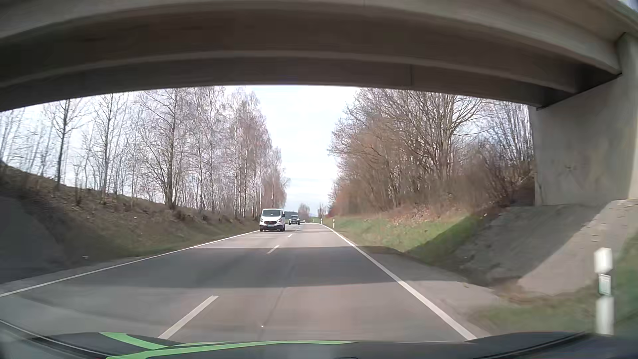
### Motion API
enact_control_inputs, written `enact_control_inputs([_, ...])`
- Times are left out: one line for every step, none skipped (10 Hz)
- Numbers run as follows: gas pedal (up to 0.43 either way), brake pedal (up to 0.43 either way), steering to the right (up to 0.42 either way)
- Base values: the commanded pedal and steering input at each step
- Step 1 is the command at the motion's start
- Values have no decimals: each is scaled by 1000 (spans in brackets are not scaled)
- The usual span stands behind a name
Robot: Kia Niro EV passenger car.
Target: Follow the waypoints while adhering to traffic rules and regulations
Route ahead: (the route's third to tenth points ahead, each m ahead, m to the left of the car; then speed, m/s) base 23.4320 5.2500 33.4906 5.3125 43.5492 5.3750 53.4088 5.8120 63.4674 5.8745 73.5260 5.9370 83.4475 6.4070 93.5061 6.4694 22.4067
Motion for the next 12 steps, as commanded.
enact_control_inputs([220, 0, 1])
enact_control_inputs([220, 0, 2])
enact_control_inputs([209, 0, 3])
enact_control_inputs([209, 0, 3])
enact_control_inputs([209, 0, 3])
enact_control_inputs([209, 0, 1])
enact_control_inputs([209, 0, 0])
enact_control_inputs([209, 0, 0])
enact_control_inputs([209, 0, -1])
enact_control_inputs([209, 0, -3])
enact_control_inputs([209, 0, -5])
enact_control_inputs([209, 0, -5])
